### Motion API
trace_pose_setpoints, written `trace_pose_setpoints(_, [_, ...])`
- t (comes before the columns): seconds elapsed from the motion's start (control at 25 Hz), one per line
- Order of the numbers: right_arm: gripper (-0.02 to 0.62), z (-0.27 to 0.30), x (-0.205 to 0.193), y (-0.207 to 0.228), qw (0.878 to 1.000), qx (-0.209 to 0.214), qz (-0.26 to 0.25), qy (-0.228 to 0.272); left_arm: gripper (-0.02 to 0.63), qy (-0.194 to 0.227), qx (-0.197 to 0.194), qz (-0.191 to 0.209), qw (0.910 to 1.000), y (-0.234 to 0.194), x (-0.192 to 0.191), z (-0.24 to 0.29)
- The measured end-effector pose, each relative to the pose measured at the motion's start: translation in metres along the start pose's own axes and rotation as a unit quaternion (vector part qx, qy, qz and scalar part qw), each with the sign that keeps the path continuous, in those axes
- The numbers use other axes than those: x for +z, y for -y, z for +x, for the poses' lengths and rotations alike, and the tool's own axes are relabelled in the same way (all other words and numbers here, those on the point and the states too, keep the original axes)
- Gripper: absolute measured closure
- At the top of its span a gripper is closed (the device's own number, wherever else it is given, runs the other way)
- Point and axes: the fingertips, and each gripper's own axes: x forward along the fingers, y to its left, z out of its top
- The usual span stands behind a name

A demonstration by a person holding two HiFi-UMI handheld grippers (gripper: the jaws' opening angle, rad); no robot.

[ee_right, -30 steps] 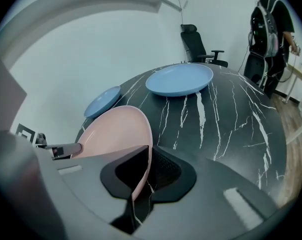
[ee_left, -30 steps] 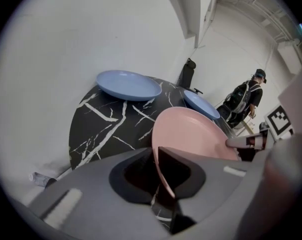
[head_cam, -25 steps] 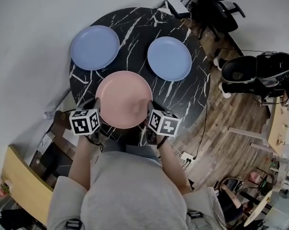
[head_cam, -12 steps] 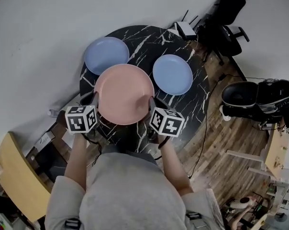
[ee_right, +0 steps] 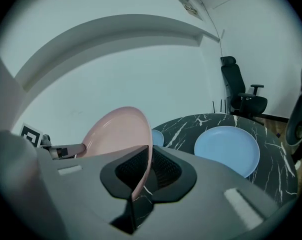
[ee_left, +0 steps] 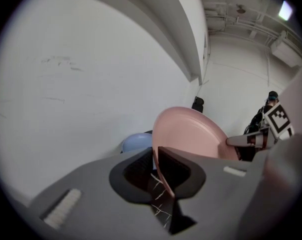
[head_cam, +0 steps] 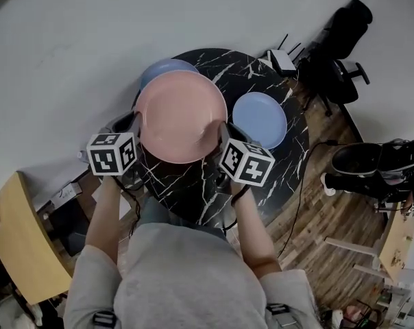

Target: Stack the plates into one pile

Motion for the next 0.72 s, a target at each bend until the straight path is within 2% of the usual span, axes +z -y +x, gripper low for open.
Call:
trace_pose_setpoints(0.28, [0.568,0.026,0.028,-0.014,0.999,-0.029,0.009,0.017,0.515,0.004,-0.034,0.003,0.9994,-0.025,0.036,0.033])
trace_pose_setpoints(0.72, [0.568,0.086,0.048,-0.026,0.993,-0.090,0.062,0.034,0.515,-0.022,-0.096,0.049,0.9939,-0.069,0.085,0.109])
